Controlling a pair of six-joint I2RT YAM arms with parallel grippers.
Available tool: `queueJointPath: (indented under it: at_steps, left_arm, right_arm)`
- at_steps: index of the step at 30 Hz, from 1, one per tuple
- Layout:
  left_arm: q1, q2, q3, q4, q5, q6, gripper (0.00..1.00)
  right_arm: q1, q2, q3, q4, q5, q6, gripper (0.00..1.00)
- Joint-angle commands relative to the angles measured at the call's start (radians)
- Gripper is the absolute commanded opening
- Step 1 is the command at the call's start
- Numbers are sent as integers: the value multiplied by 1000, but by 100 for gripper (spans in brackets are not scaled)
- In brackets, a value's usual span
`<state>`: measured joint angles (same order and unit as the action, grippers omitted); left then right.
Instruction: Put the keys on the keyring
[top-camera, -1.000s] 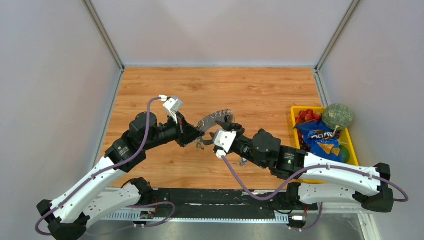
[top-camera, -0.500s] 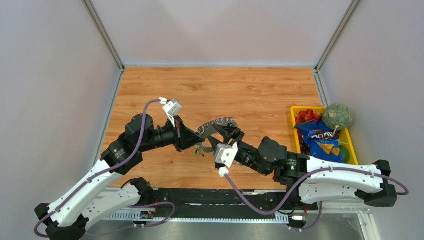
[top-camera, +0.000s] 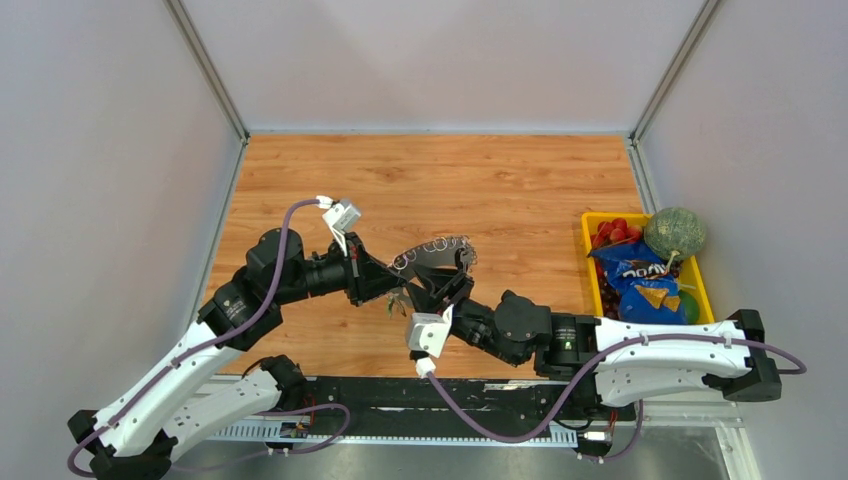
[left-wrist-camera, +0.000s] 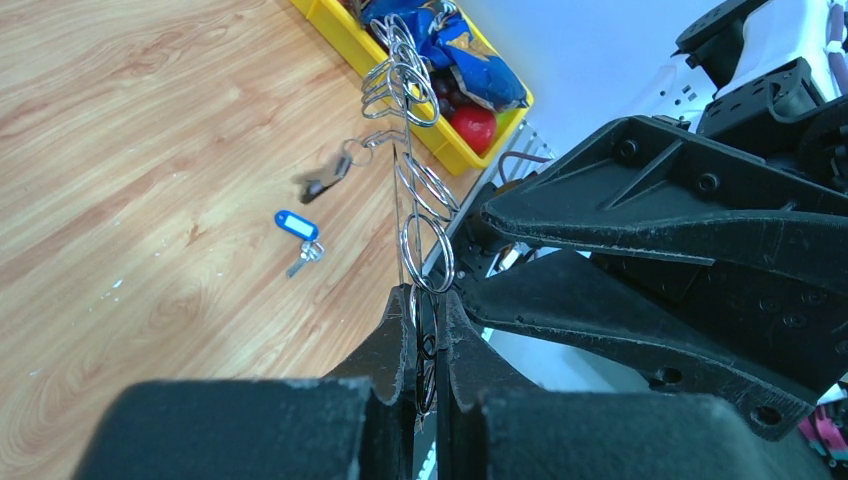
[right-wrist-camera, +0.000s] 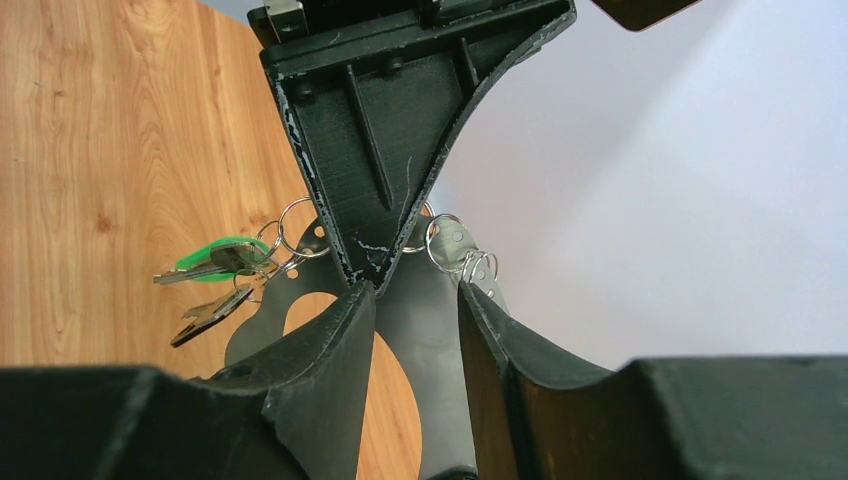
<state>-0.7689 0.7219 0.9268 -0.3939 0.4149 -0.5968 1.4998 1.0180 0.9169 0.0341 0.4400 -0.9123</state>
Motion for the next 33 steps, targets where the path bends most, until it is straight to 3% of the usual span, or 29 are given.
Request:
queueJointPath:
  at_steps: [1,33]
  left_arm:
    - [-1,-25,53,41,48,-4,0]
    - [-1,-59,34,40,124,31,0]
  right_arm:
    - [20,10,34,45,65,-51,41]
    - [48,41,51,113,119,-117,34]
